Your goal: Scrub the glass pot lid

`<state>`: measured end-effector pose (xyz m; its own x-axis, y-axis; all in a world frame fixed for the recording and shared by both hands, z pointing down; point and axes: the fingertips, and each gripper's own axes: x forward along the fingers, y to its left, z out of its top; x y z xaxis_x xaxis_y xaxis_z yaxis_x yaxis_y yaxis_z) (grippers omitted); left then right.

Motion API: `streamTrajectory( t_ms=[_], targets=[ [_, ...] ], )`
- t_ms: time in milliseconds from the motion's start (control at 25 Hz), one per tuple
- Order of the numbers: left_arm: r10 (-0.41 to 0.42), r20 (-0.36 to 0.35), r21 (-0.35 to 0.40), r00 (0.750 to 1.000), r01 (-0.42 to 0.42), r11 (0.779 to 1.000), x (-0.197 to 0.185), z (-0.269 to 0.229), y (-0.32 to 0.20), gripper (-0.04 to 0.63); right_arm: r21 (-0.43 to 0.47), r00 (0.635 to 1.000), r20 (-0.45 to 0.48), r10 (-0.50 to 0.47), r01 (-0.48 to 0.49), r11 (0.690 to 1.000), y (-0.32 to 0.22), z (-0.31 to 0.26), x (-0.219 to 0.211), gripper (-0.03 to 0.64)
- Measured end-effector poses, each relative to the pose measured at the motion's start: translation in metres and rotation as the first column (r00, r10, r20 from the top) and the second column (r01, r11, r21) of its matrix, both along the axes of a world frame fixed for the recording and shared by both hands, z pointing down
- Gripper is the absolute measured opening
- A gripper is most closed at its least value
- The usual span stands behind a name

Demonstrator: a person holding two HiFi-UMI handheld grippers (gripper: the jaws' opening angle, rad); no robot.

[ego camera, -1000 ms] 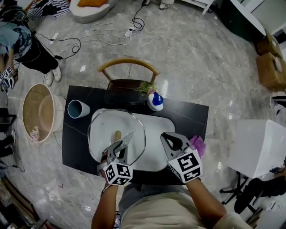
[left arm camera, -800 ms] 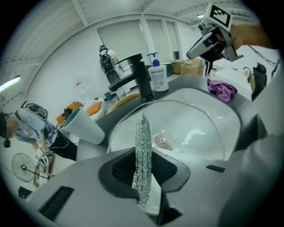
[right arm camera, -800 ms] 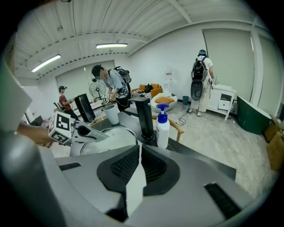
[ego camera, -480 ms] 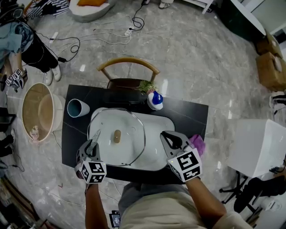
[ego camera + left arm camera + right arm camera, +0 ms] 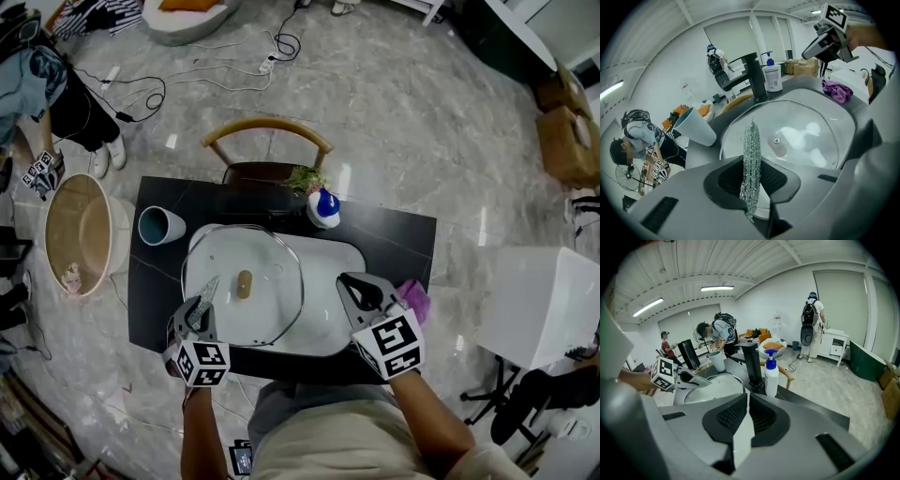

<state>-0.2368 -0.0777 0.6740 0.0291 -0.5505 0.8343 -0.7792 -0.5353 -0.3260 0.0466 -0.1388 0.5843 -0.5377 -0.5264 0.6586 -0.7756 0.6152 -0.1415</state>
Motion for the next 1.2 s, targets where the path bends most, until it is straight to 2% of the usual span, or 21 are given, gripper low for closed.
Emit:
streamTrajectory(
  t_ms=[120, 280, 360, 480, 600, 760, 1200],
  targets=[
    [0.043, -0.031, -0.024, 0.999, -0.044, 0.999, 0.023, 0.007, 0.008, 0.086, -0.005, 1.0, 0.0, -0.001, 0.001, 1.0, 0.001, 0.002, 0.0, 0.028],
    [0.14, -0.105, -0.059, 0.984, -0.147, 0.987, 0.076, 0.016, 0.025, 0.084, -0.011, 1.0, 0.0, -0.004, 0.004, 1.0, 0.003, 0.006, -0.002, 0.028],
    [0.204, -0.149, -0.068, 0.968, -0.216, 0.974, 0.112, 0.019, 0.034, 0.086, -0.013, 1.0, 0.001, -0.004, 0.004, 1.0, 0.003, 0.008, -0.002, 0.028],
    [0.314, -0.197, -0.067, 0.929, -0.332, 0.941, 0.166, 0.019, 0.047, 0.086, -0.014, 1.0, 0.002, -0.003, 0.003, 1.0, 0.003, 0.008, -0.002, 0.028],
    [0.371, -0.212, -0.056, 0.904, -0.39, 0.919, 0.198, 0.016, 0.054, 0.086, -0.011, 1.0, 0.003, -0.001, 0.001, 1.0, 0.003, 0.007, -0.001, 0.028],
    [0.353, -0.234, -0.056, 0.906, -0.375, 0.925, 0.2, 0.014, 0.052, 0.086, -0.011, 1.0, 0.002, 0.004, -0.004, 1.0, 0.003, 0.008, 0.001, 0.028],
    [0.351, -0.236, -0.061, 0.906, -0.374, 0.925, 0.196, 0.013, 0.054, 0.086, -0.014, 1.0, 0.005, 0.001, -0.001, 1.0, 0.002, 0.009, -0.004, 0.028]
  ],
)
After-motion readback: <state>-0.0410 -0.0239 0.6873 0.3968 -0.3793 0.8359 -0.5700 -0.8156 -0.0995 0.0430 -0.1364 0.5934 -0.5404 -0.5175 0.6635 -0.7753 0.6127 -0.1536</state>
